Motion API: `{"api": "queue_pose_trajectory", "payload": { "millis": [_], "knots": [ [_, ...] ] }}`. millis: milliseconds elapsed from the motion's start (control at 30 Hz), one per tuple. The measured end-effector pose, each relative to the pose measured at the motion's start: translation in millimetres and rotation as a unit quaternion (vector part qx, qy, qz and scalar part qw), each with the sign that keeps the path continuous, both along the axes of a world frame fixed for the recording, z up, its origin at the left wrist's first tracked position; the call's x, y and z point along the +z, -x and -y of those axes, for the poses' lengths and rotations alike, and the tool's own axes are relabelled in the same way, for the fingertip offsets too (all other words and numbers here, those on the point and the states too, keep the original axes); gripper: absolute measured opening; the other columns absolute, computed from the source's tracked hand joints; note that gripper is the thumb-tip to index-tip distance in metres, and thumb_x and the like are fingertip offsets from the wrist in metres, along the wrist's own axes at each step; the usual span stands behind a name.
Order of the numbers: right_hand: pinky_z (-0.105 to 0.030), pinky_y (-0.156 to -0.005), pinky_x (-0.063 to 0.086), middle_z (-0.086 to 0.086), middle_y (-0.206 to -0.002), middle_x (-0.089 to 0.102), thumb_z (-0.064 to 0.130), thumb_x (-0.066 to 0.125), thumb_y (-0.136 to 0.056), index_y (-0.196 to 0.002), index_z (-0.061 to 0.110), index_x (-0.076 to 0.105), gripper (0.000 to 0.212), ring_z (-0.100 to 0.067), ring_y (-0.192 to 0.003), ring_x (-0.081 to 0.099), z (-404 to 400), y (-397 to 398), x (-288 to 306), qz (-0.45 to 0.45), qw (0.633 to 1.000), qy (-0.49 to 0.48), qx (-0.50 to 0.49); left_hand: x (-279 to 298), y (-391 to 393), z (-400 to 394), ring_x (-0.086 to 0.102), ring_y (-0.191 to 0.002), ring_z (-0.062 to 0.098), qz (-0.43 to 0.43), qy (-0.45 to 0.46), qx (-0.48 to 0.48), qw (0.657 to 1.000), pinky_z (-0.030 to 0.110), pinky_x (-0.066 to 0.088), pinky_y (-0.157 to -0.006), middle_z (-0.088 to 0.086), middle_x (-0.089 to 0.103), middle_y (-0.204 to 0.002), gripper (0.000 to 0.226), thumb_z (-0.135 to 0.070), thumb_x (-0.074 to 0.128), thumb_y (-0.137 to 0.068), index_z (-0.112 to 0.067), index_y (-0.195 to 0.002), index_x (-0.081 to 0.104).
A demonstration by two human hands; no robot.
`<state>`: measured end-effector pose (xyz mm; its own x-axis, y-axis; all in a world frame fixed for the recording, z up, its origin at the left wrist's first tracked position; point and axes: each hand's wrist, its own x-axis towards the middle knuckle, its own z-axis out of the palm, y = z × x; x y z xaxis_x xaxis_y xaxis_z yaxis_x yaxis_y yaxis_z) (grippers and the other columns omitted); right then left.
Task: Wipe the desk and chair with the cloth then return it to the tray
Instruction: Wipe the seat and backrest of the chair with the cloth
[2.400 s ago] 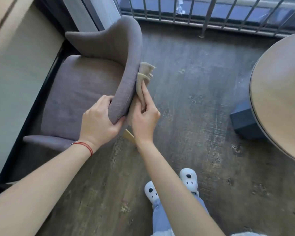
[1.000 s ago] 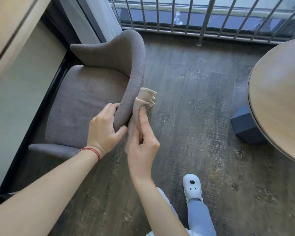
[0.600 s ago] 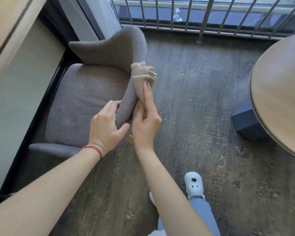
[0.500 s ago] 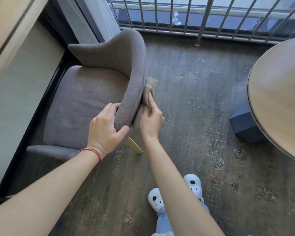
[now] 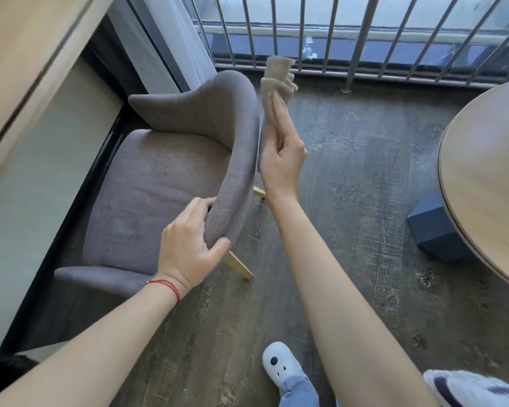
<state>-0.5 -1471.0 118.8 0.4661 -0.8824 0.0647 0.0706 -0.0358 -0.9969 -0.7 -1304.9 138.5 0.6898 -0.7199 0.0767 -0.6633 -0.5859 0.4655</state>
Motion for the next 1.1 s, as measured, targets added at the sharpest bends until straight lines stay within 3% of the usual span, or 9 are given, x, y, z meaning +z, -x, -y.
{"api": "queue_pose_trajectory", "payload": {
  "millis": [67, 233, 367, 500, 567, 700, 833, 1000, 1100],
  "knots": [
    [-0.034, -0.106, 0.044, -0.012, -0.129, 0.063, -0.005, 0.043, -0.092, -0.127, 0.008, 0.059, 0.04, -0.024, -0.124, 0.055, 7, -16, -1, -0.021, 0.999, 0.034, 0.023, 0, -1, 1, 0.047, -0.071, 0.011, 0.002, -0.002, -0.004, 1.0, 0.024, 0.035, -0.058, -0.007, 0.052, -0.087, 0.051, -0.035, 0.045, -0.065, -0.009, -0.108, 0.058],
    [-0.036, -0.11, 0.042, -0.01, -0.129, 0.063, -0.006, 0.043, -0.089, -0.127, 0.01, 0.059, 0.045, -0.022, -0.125, 0.055, 44, -5, -12, -0.136, 0.979, -0.112, 0.103, -1, -1, 0, 0.046, -0.07, 0.011, 0.004, -0.007, 0.0, 1.0, 0.024, 0.034, -0.057, -0.009, 0.049, -0.086, 0.052, -0.034, 0.045, -0.064, -0.009, -0.108, 0.057],
    [-0.022, -0.107, 0.039, -0.008, -0.135, 0.058, -0.001, 0.046, -0.094, -0.135, 0.015, 0.05, 0.045, -0.012, -0.127, 0.051, -13, 25, -14, -0.061, 0.996, -0.013, 0.065, 0, -1, 1, 0.045, -0.068, 0.011, 0.008, -0.014, 0.001, 1.0, 0.023, 0.033, -0.055, -0.009, 0.048, -0.085, 0.051, -0.034, 0.045, -0.065, -0.009, -0.107, 0.057],
    [-0.012, -0.101, 0.032, -0.009, -0.135, 0.057, -0.003, 0.047, -0.093, -0.131, 0.01, 0.056, 0.041, -0.014, -0.13, 0.048, -27, 46, -38, -0.178, 0.971, -0.105, 0.124, 0, 0, 1, 0.044, -0.068, 0.01, 0.013, -0.019, 0.004, 1.0, 0.021, 0.033, -0.054, -0.009, 0.048, -0.086, 0.051, -0.035, 0.045, -0.065, -0.008, -0.107, 0.058],
    [-0.014, -0.106, 0.034, -0.006, -0.136, 0.057, -0.005, 0.046, -0.093, -0.131, 0.009, 0.055, 0.042, -0.014, -0.13, 0.049, -36, 61, -33, -0.142, 0.985, -0.064, 0.08, -1, 0, 1, 0.043, -0.067, 0.01, 0.018, -0.015, 0.004, 1.0, 0.014, 0.031, -0.054, -0.009, 0.048, -0.085, 0.051, -0.035, 0.045, -0.066, -0.008, -0.107, 0.057],
    [-0.024, -0.112, 0.035, 0.006, -0.139, 0.048, -0.003, 0.044, -0.094, -0.138, 0.011, 0.047, 0.046, -0.012, -0.135, 0.043, -76, 71, -11, -0.04, 0.998, 0.04, 0.037, -2, 0, 2, 0.054, -0.076, 0.02, 0.021, -0.016, 0.01, 1.0, 0.025, 0.034, -0.058, -0.003, 0.056, -0.089, 0.052, -0.035, 0.044, -0.063, -0.01, -0.107, 0.057],
    [-0.019, -0.109, 0.038, -0.005, -0.137, 0.056, -0.007, 0.042, -0.094, -0.135, 0.011, 0.05, 0.046, -0.013, -0.131, 0.049, -84, 82, -24, -0.104, 0.986, -0.102, 0.081, 2, 3, 3, 0.06, -0.08, 0.028, 0.019, -0.017, 0.021, 0.999, 0.029, 0.041, -0.061, 0.004, 0.061, -0.093, 0.055, -0.036, 0.043, -0.063, -0.007, -0.107, 0.058],
    [-0.021, -0.113, 0.033, 0.002, -0.147, 0.043, -0.002, 0.044, -0.096, -0.14, 0.02, 0.042, 0.05, -0.009, -0.138, 0.038, -108, 92, -12, -0.013, 0.997, 0.053, 0.055, 1, 1, 2, 0.06, -0.076, 0.028, 0.014, -0.005, 0.008, 1.0, 0.033, 0.046, -0.059, 0.004, 0.061, -0.09, 0.049, -0.035, 0.047, -0.065, -0.009, -0.106, 0.057],
    [-0.022, -0.112, 0.036, -0.001, -0.14, 0.052, -0.007, 0.044, -0.094, -0.136, 0.013, 0.049, 0.047, -0.011, -0.134, 0.045, -111, 95, -20, -0.064, 0.992, -0.075, 0.075, -1, 2, 0, 0.06, -0.08, 0.025, 0.022, 0.001, 0.016, 1.0, 0.028, 0.042, -0.06, 0.003, 0.062, -0.092, 0.052, -0.035, 0.046, -0.064, -0.01, -0.108, 0.058]
  ]
}}
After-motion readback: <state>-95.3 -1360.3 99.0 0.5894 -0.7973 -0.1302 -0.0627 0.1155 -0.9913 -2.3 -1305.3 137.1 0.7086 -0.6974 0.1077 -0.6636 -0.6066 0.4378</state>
